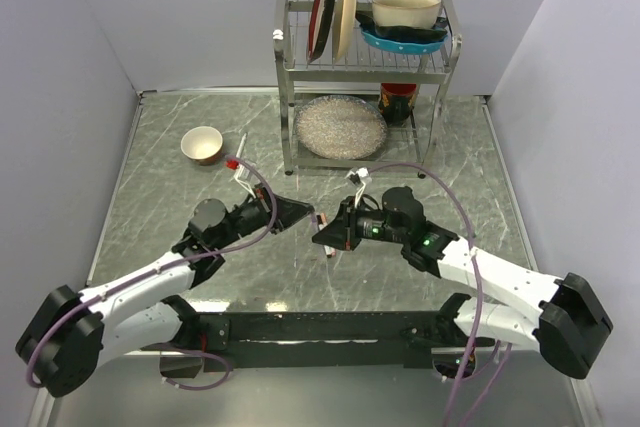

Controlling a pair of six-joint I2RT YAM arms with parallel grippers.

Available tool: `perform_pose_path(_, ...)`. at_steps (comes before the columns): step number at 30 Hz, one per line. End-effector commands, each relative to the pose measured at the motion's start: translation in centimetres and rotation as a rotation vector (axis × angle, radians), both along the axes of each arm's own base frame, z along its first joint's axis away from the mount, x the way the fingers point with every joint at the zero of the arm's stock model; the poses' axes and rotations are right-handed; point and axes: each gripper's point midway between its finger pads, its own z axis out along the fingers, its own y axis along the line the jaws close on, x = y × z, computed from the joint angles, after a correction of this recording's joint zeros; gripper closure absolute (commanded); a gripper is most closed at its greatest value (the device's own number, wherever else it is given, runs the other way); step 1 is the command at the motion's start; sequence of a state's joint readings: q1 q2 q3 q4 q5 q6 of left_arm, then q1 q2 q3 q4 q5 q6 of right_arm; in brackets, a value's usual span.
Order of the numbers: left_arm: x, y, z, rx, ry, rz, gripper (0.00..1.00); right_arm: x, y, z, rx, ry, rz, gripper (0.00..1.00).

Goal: Insert the pens into the pen caps

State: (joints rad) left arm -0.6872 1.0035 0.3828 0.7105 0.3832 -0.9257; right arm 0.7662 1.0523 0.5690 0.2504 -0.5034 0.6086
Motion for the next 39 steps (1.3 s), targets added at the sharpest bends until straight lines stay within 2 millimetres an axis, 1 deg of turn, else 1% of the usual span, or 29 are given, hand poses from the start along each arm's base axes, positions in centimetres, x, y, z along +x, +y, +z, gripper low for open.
perform_pose_path(1, -11.0, -1.2, -9.8, 0.233, 0.259, -0.474, 0.99, 10.0, -3.6, 18.2, 0.372, -0.435, -0.404, 1.0)
perform_pose_path(4, -11.4, -1.4, -10.5, 0.24, 0.272, -0.475, 0.99, 11.0, -3.9, 19.0, 0.37, -0.456, -0.419, 1.0)
perform_pose_path(7, -11.6, -1.9, -10.5, 0.212, 0.302, -0.489, 0.99, 11.2, -3.6, 19.3, 0.379, -0.496, -0.399, 1.0)
perform_pose_path(9, -11.5, -2.2, -10.2, 0.199, 0.313, -0.492, 0.99, 11.3, -3.1, 18.4, 0.358, -0.501, -0.37, 1.0)
perform_pose_path(11, -10.8, -2.4, -9.9, 0.206, 0.313, -0.451, 0.99, 11.4, -2.5, 16.2, 0.334, -0.454, -0.352, 1.0)
perform_pose_path(12, -10.2, -2.7, -9.3, 0.202, 0.297, -0.427, 0.99, 11.1, -2.2, 14.7, 0.318, -0.429, -0.327, 1.0)
perform_pose_path(14, -8.7, -2.6, -9.6, 0.25, 0.307, -0.342, 0.99, 10.8, -2.0, 13.1, 0.304, -0.382, -0.306, 1.0)
perform_pose_path(15, -7.7, -3.1, -8.2, 0.247, 0.278, -0.315, 0.99, 10.3, -1.8, 11.7, 0.284, -0.353, -0.281, 1.0)
perform_pose_path(16, -7.2, -2.9, -8.8, 0.289, 0.289, -0.291, 0.99, 10.0, -1.8, 10.9, 0.275, -0.336, -0.269, 1.0)
perform_pose_path(17, -6.3, -3.0, -8.4, 0.295, 0.279, -0.259, 0.99, 9.7, -1.8, 10.3, 0.27, -0.319, -0.26, 1.0)
perform_pose_path(18, -5.4, -3.2, -7.1, 0.286, 0.253, -0.235, 0.99, 9.1, -2.0, 9.4, 0.259, -0.304, -0.253, 1.0)
perform_pose_path(20, -3.4, -2.6, -6.7, 0.31, 0.26, -0.149, 0.99, 8.3, -2.3, 8.1, 0.236, -0.273, -0.243, 1.0)
perform_pose_path(21, -2.3, -2.6, -5.6, 0.302, 0.242, -0.12, 0.99, 7.6, -2.8, 7.7, 0.229, -0.267, -0.243, 1.0)
perform_pose_path(22, -1.0, -2.0, -5.0, 0.3, 0.238, -0.077, 0.99, 7.2, -3.0, 6.7, 0.203, -0.242, -0.235, 0.96)
perform_pose_path(23, -0.4, -1.5, -5.0, 0.309, 0.249, -0.053, 0.99, 6.7, -3.2, 6.2, 0.188, -0.241, -0.228, 0.9)
perform_pose_path(24, 0.6, -1.2, -3.9, 0.304, 0.231, -0.019, 0.99, 6.0, -3.7, 5.8, 0.18, -0.238, -0.228, 0.86)
perform_pose_path(25, 1.7, -0.5, -3.6, 0.311, 0.231, 0.024, 0.99, 5.8, -4.2, 4.2, 0.13, -0.198, -0.24, 0.82)
perform_pose_path(26, 2.2, 0.1, -3.8, 0.334, 0.245, 0.049, 0.99, 5.5, -4.6, 3.5, 0.101, -0.175, -0.248, 0.7)
perform_pose_path(27, 3.5, 0.8, -3.1, 0.343, 0.226, 0.098, 0.99, 5.0, -5.0, 2.4, 0.071, -0.151, -0.251, 0.66)
perform_pose_path(28, 4.0, 1.1, -3.1, 0.355, 0.228, 0.118, 0.99, 4.0, -5.7, 2.3, 0.068, -0.145, -0.25, 0.61)
perform_pose_path(29, 4.4, 1.4, -3.1, 0.364, 0.23, 0.133, 0.99, 3.5, -6.1, 2.0, 0.074, -0.123, -0.262, 0.52)
perform_pose_path(30, 5.1, 1.8, -3.0, 0.369, 0.227, 0.155, 0.99, 2.8, -6.5, 0.9, 0.072, -0.103, -0.268, 0.49)
perform_pose_path(32, 5.7, 2.2, -3.7, 0.385, 0.234, 0.183, 0.99, 1.8, -7.5, 1.5, 0.118, -0.098, -0.299, 0.41)
perform_pose_path(34, 6.2, 2.8, -5.5, 0.414, 0.271, 0.227, 0.99, 1.4, -8.5, 0.4, 0.106, -0.052, -0.347, 0.34)
perform_pose_path(35, 6.3, 2.9, -6.0, 0.413, 0.285, 0.236, 0.99, 1.2, -8.9, 1.1, 0.125, -0.068, -0.362, 0.3)
perform_pose_path(36, 6.2, 2.9, -7.6, 0.417, 0.33, 0.238, 0.99, 1.4, -9.3, 1.2, 0.125, -0.071, -0.391, 0.28)
perform_pose_path(37, 6.4, 2.5, -7.6, 0.392, 0.329, 0.235, 0.99, 1.3, -9.7, 0.8, 0.104, -0.052, -0.408, 0.25)
perform_pose_path(38, 6.5, 2.4, -8.3, 0.392, 0.346, 0.237, 0.99, 1.3, -9.9, 1.0, 0.107, -0.058, -0.42, 0.13)
perform_pose_path(39, 6.7, 2.3, -9.8, 0.402, 0.392, 0.247, 0.99, 1.5, -10.2, 1.3, 0.108, -0.063, -0.441, 0.08)
